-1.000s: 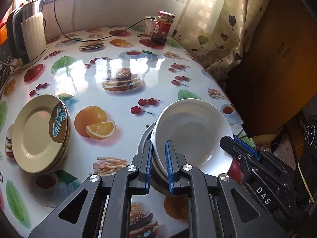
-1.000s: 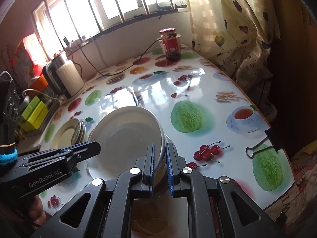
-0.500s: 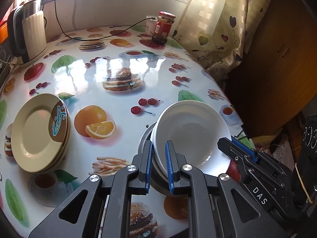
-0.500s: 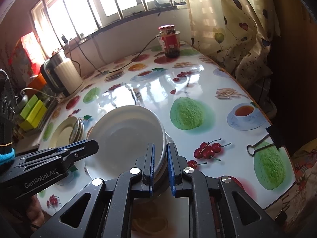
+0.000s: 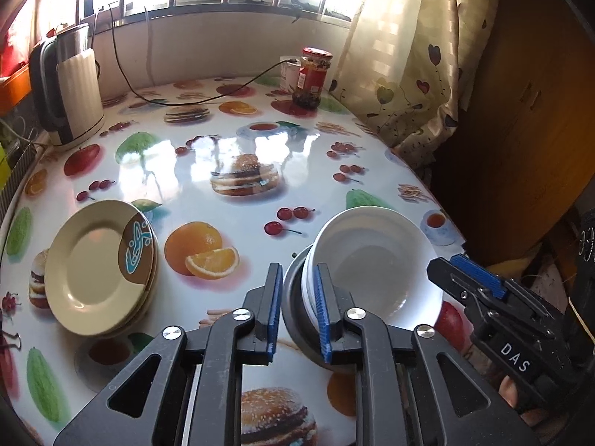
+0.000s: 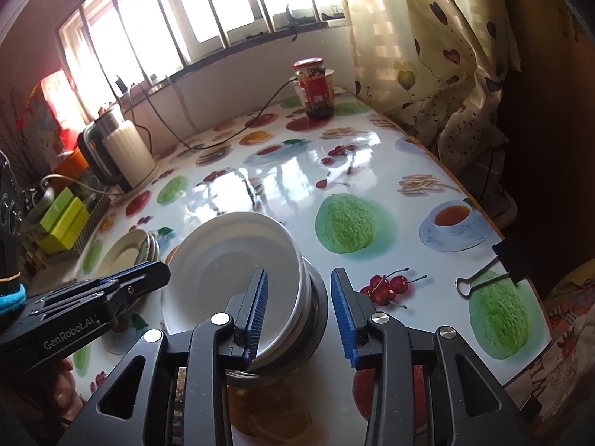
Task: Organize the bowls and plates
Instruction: 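Open both tools and release the blue-striped bowl, then close both tools on the steel bowl stack rim and lift it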
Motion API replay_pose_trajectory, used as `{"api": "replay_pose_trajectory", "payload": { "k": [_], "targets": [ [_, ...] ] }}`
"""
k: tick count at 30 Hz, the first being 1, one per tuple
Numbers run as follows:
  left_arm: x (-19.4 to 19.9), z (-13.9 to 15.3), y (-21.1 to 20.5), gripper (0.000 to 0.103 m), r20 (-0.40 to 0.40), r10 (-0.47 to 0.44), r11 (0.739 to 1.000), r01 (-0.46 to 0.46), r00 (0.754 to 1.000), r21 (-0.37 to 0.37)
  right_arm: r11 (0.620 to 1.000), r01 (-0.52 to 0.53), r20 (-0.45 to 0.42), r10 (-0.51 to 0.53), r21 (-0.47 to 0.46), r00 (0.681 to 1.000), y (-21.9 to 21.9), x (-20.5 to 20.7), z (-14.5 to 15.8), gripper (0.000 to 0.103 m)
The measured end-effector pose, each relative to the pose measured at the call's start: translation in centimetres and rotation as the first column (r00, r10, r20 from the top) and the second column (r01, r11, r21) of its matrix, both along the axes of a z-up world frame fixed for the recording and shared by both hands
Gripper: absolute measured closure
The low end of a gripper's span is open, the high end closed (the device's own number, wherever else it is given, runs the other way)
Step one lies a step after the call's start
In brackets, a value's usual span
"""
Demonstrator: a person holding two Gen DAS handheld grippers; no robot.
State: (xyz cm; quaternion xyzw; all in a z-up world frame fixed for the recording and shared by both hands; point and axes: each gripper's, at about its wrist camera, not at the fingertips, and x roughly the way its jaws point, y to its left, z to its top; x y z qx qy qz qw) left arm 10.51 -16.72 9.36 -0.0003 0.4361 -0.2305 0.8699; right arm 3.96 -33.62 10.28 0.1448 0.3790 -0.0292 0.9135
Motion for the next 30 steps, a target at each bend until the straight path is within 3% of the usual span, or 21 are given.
{"api": "replay_pose_trajectory", "payload": {
  "k": [2,5,9,13,20,23,30],
  "targets": [
    [-0.1,0.0,0.3,0.079,0.01,-0.001,1.0,0.001,1.0,-0.004,1.0,0.002,0.014,-0.002,-0.003,1.0,-0.1,-0.4,0.2,0.066],
    [-1.0,0.4,0.7,0.079,0.091,0.018,0.998,-0.023,0.996,0.055,1.0,0.008,0.035,-0.008,-0.001,0.999,-0.4,-1.0,0.6,0.064],
    [-1.4,0.5,1.5,0.078,0.104,0.03,0.999,-0.034,0.994,0.035,1.0,0.014,0.055,-0.013,-0.008,0.998,-0.8,-1.7,0.9,0.064],
    [-2.0,0.6,2.1,0.066,0.128,0.044,0.998,-0.049,0.991,0.039,1.0,0.022,0.065,-0.022,-0.009,0.998,-1.2,-2.4,0.9,0.063],
    [-2.8,0.3,3.3,0.066,0.174,0.054,0.997,-0.064,0.983,0.053,0.999,0.032,0.065,-0.031,-0.014,0.997,-1.9,-3.3,0.5,0.058],
    [-3.2,-0.2,3.8,0.066,0.206,0.069,0.992,-0.09,0.976,0.093,0.999,0.045,0.062,-0.044,-0.008,0.997,-2.3,-3.6,0.1,0.054],
    [-2.9,-1.7,5.0,0.066,0.169,0.085,0.991,-0.101,0.982,0.084,0.999,0.049,0.051,-0.049,0.0,0.997,-2.7,-4.1,-1.0,0.052]
  ]
}}
